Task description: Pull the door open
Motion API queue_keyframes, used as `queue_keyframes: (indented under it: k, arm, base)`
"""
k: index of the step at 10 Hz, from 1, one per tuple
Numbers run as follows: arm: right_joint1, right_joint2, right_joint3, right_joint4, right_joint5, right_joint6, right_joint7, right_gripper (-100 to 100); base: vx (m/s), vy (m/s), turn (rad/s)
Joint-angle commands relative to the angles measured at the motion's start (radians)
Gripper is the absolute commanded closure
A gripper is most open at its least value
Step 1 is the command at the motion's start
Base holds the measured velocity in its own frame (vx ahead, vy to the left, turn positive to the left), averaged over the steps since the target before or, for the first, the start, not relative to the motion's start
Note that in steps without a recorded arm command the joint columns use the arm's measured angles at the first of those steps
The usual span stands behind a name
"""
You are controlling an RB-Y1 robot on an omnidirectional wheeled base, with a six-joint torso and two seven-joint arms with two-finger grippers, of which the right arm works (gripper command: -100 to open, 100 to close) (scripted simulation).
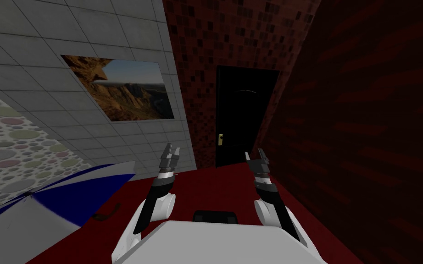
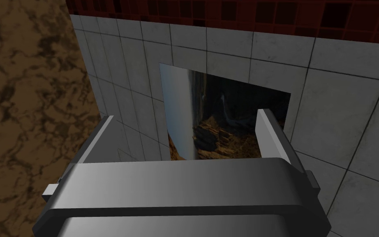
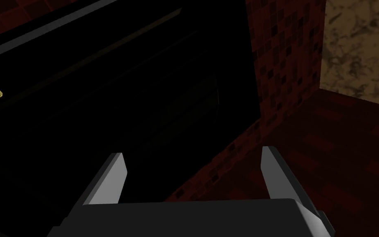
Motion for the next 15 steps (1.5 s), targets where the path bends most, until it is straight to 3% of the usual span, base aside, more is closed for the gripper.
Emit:
queue_keyframes:
  k: [1,10,15]
  arm:
    - [-0.002,-0.011,-0.006,0.025,-0.012,0.003,-0.050,-100]
    - [-0.007,-0.049,-0.023,0.129,-0.070,0.043,-0.291,-100]
    - [-0.009,-0.062,-0.029,0.168,-0.092,0.058,-0.393,-100]
  base:
    - [0.089,0.009,0.092]
    - [0.089,-0.001,0.096]
    - [0.074,-0.003,0.072]
